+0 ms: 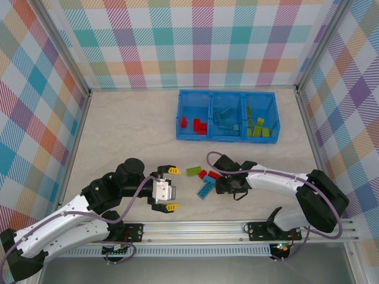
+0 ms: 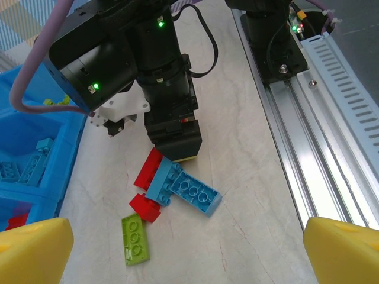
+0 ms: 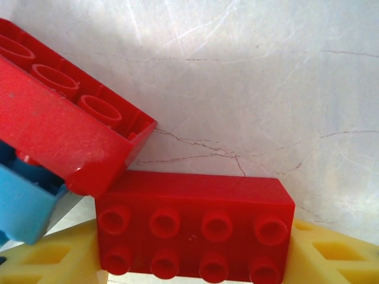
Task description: Sort the legos into containers by color
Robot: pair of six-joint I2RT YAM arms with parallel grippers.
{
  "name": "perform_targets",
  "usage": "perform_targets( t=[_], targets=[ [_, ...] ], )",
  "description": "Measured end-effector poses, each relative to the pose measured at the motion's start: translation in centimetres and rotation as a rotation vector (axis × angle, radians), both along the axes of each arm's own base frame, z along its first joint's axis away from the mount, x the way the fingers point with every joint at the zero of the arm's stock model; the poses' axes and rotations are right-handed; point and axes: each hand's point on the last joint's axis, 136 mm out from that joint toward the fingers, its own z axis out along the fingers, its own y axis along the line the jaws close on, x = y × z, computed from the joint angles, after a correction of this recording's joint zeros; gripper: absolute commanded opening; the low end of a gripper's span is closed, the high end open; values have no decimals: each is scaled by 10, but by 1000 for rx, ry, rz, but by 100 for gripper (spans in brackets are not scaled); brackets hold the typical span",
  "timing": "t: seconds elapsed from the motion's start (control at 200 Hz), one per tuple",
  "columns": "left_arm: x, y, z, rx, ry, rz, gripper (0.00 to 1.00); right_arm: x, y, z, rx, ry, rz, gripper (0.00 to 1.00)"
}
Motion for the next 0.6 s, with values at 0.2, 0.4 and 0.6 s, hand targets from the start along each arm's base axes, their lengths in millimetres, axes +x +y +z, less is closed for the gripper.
perform_targets(
  t=[0.2, 0.4, 0.6],
  targets=[
    [2, 0, 0, 2, -5, 8, 100, 10, -6, 49, 70, -151, -16, 50],
    [12, 4, 6, -9, -51, 65, 100, 61, 31, 136, 122, -348, 54, 51],
    [22, 18, 20, -89, -162, 160, 100, 151, 108, 182, 152, -490, 167, 51]
  ],
)
